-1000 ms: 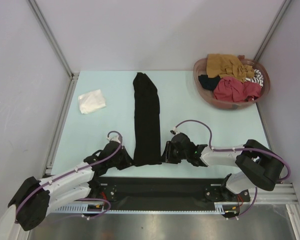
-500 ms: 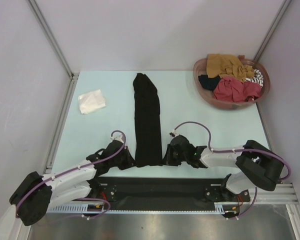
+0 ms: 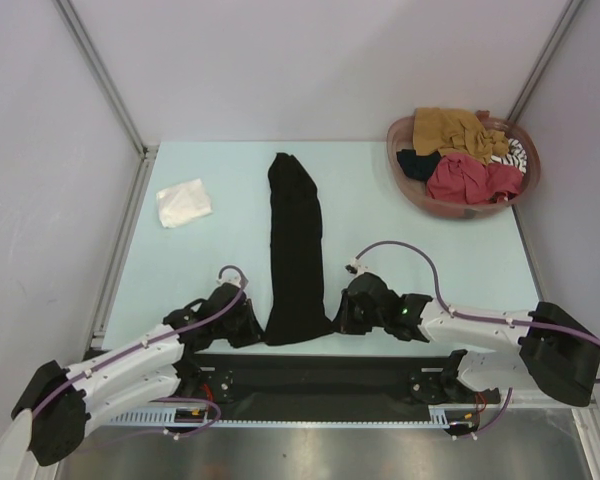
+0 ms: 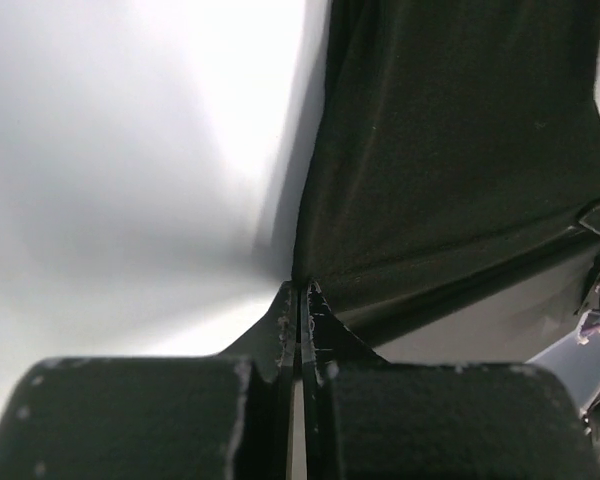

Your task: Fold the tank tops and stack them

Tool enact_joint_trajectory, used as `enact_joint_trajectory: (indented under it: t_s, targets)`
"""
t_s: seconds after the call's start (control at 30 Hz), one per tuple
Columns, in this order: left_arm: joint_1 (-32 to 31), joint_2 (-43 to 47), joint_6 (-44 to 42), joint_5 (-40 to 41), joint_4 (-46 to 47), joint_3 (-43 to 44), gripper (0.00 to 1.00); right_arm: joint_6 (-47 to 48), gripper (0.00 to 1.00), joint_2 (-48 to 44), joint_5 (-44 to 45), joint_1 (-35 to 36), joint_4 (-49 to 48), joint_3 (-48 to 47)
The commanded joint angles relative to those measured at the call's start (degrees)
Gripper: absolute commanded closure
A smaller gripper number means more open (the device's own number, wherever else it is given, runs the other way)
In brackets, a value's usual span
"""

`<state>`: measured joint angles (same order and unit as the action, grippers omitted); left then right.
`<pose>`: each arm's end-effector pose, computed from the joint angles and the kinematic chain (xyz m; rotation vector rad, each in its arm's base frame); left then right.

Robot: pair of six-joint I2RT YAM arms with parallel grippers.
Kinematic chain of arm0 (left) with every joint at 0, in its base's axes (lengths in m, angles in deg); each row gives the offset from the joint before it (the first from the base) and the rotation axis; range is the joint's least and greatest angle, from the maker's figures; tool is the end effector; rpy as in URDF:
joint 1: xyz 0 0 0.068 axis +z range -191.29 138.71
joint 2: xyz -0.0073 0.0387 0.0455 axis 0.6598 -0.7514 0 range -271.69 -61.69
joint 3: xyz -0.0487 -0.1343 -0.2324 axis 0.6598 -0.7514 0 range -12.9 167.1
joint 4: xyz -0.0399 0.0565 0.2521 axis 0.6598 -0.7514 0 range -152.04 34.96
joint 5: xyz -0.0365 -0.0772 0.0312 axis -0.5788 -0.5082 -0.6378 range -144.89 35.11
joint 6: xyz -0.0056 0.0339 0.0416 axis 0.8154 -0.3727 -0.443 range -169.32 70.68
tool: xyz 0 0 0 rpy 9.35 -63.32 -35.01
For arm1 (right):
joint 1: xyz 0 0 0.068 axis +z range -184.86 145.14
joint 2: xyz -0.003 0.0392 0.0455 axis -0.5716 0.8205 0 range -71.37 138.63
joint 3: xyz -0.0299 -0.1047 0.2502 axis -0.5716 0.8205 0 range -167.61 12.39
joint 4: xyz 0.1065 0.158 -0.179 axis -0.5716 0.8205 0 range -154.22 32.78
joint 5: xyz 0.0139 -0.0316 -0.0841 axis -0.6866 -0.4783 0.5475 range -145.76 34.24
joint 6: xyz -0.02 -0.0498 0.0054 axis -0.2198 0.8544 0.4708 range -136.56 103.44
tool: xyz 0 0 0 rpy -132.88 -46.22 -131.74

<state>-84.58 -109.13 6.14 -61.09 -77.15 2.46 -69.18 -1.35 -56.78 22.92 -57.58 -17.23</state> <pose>0.1028 -0.1022 0.1399 -0.2404 2.7033 -0.7609 0.1220 0.1948 0.1683 -0.1261 2.5950 0.8529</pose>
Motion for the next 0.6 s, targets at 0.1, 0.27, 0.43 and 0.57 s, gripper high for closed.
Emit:
enact_joint_trajectory:
  t_s: [0.1,0.27,0.43,0.57]
  targets:
    - [-0.5,-0.1,-1.8,0.6,-6.8,7.3,1.00,4.4,1.00,-0.3,1.5,-2.2,5.0,-5.9]
    - [-0.4,-3.0,-3.9,1.4,-7.6,12.6,1.00,6.2,1.00,0.5,-0.2,-4.1,5.5,-9.3]
    - [2.1,-6.8,-7.6,2.2,-9.4,18.3,1.00,8.9,1.00,2.0,-1.5,-6.9,5.8,-12.2]
    - [4.7,-9.0,-9.9,1.8,-9.6,22.1,1.00,10.9,1.00,4.1,-3.0,-9.5,5.8,-14.9]
